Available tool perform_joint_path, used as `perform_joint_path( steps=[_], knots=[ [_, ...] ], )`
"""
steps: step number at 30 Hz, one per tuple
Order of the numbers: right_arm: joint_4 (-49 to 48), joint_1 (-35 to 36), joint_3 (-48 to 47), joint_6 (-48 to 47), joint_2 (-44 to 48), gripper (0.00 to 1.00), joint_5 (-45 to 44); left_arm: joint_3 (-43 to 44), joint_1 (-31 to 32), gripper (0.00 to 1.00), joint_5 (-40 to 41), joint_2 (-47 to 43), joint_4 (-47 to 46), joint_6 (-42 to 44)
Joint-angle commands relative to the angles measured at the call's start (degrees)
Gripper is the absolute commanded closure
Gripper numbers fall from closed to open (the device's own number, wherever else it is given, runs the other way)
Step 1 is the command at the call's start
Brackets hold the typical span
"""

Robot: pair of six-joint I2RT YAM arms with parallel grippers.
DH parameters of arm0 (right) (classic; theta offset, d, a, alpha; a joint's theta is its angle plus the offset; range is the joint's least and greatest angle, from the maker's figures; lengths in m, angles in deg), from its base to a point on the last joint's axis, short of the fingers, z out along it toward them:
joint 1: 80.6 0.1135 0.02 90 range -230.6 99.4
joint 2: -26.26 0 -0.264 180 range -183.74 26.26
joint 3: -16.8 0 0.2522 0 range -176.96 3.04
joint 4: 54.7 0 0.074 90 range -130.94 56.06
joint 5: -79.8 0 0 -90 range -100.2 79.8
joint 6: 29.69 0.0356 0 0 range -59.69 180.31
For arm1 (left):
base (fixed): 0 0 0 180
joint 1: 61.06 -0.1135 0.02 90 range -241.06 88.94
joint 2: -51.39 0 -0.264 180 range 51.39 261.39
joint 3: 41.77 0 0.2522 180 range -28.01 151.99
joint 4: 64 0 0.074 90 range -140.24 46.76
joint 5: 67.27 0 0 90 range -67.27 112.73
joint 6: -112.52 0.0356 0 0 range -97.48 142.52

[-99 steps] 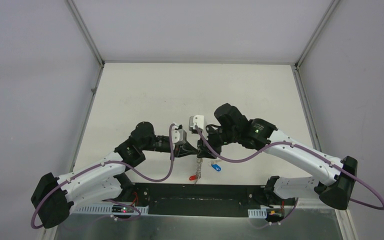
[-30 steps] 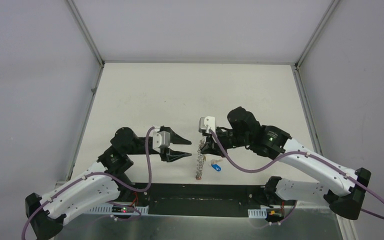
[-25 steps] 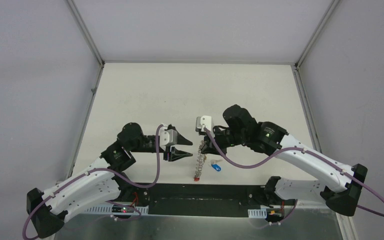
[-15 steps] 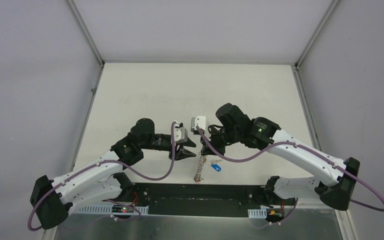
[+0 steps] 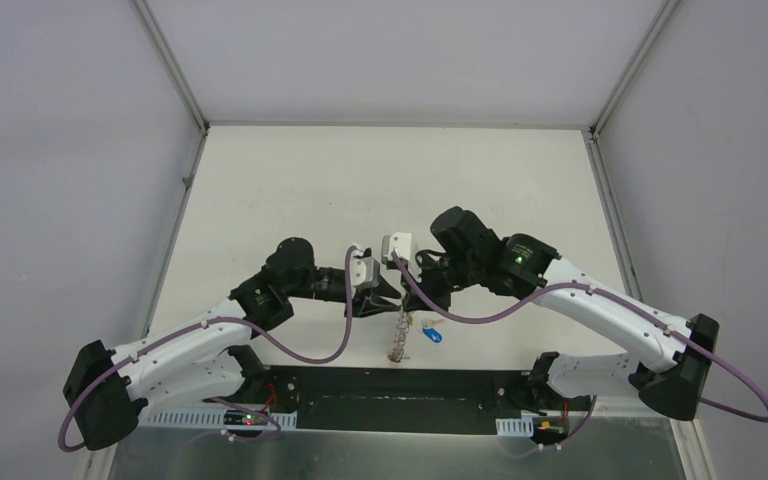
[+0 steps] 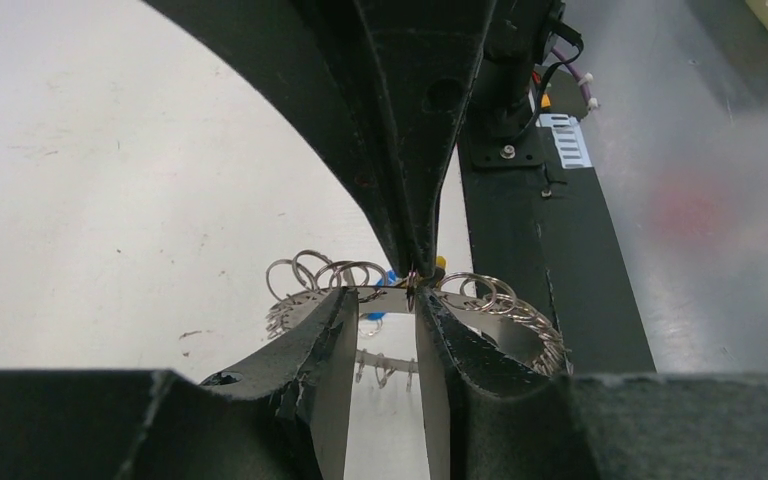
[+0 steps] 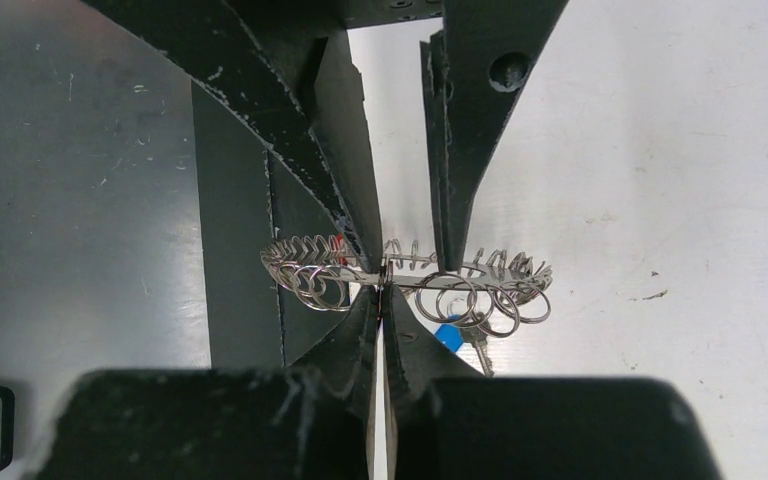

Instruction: Put the keys on the keyring

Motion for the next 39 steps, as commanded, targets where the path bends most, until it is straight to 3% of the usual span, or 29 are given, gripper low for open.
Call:
perform_joint_path(
  steps=[1, 9, 14, 17, 19, 24, 29, 39],
  knots=[
    [-2.50, -0.07, -2.79, 0.52, 0.46, 1.00, -0.45, -0.53, 1.07, 0.71, -1.64, -0.12, -4.69, -0.47],
    [-2.69, -0.08, -2.65, 0.90, 0.47, 1.00, -0.59, -0.19, 1.91, 0.72, -2.11, 1.40, -4.60, -0.15],
    [-2.73, -0.16, -2.41, 1.01, 0.79, 1.00, -1.04, -0.38, 2.01, 1.00, -2.39, 1.57, -4.46, 0.76],
    [-3.51, -0.17, -1.75, 1.26, 1.39, 1.00, -1.82, -0.74, 2.04, 1.00, -1.75, 0.91, -4.09, 1.12],
    [-4.55, -0.19, -1.24, 1.86, 2.01, 0.93, -3.16, -1.18, 2.04, 1.00, -0.63, -0.29, -4.08, 1.12],
    [-9.30, -1.85, 1.56, 5.21, 5.37, 0.62, -4.92, -2.85, 2.03, 1.00, 3.39, -4.22, -5.14, 0.35],
    [-16.58, -5.87, 5.66, 9.49, 10.24, 0.45, 1.17, -5.42, 2.08, 1.00, 6.29, -8.22, -8.69, -0.82],
    [-26.63, -8.33, 11.96, 12.44, 14.17, 0.47, 12.29, -11.14, 2.05, 1.00, 6.54, -11.20, -26.54, -4.67]
  ],
)
